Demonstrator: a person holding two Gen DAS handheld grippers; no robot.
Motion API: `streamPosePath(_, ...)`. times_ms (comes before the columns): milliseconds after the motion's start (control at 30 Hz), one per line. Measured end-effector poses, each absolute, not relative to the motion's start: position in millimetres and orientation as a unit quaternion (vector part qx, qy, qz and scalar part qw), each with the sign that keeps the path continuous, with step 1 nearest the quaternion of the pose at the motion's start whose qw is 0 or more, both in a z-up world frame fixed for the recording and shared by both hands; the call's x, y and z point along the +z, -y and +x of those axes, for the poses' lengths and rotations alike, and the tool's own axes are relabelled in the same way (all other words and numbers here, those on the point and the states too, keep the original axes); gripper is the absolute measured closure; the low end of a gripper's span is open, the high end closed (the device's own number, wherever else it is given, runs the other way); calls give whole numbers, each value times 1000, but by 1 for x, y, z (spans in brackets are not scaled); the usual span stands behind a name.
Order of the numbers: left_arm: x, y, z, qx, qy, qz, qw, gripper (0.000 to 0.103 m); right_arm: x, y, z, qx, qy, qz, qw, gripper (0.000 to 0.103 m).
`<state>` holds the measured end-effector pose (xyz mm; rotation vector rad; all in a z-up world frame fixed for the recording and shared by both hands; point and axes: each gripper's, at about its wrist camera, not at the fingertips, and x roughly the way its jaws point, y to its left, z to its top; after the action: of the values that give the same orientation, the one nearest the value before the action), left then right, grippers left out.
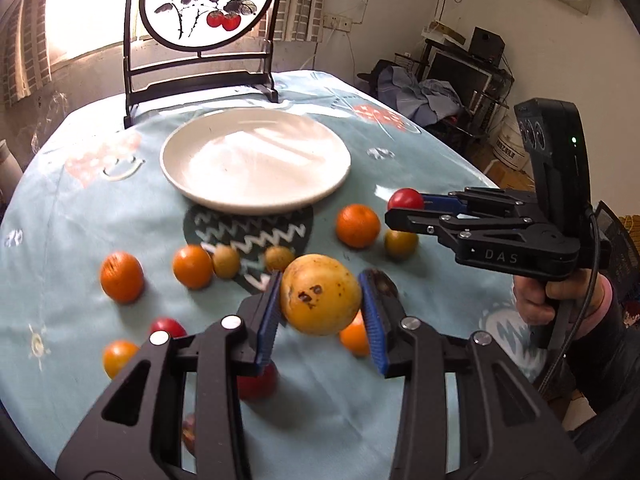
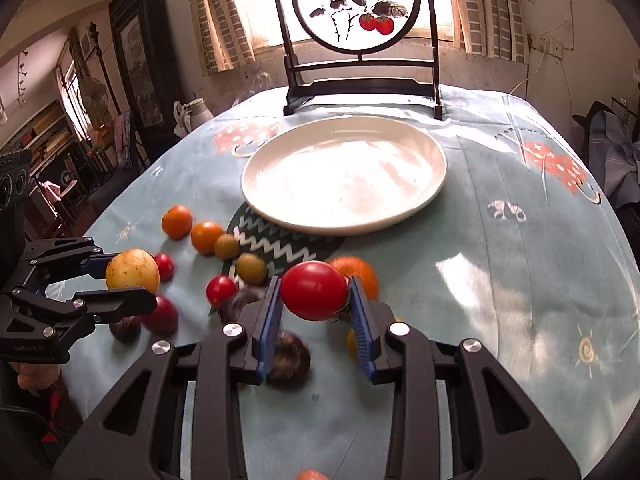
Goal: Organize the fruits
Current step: 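Carry both fruits to the white plate and open both tools to release, then grasp the orange with the right tool while the left tool grasps the dark brown fruit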
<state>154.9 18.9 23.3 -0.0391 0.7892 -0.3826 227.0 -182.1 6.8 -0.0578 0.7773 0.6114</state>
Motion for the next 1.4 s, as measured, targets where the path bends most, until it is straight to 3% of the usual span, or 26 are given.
streamPosePath(300,10,-41,313,-108,-457,-33,882,64,-16,143,345,256,-432,-28,864,69)
streamPosePath(567,-26,-41,350,-97,-500,-34,860,64,-35,130,372,250,-462,-64,849,69)
streamPosePath(600,-28,-40,350,-94,-502,-30,859,63,-34,129,371,250,-462,-66,849,69)
streamPosePath(667,-27,-37,349,-79,-500,-14,862,44,-33,128,370,245,-463,-76,849,66)
streamPosePath(700,-23,-37,347,-72,-491,-12,868,28,-32,129,370,244,-462,-75,849,62)
streamPosePath(800,-2,-43,332,-66,-463,-14,884,21,-19,135,358,245,-452,-64,855,59)
streamPosePath(900,22,-52,301,-55,-428,-19,902,5,-3,142,327,258,-432,-51,862,54)
streamPosePath(1033,32,-63,246,-38,-393,-3,919,3,6,147,262,288,-391,-50,873,43)
streamPosePath(1400,-5,-98,111,-8,-379,-45,924,3,-20,131,131,320,-362,-103,869,43)
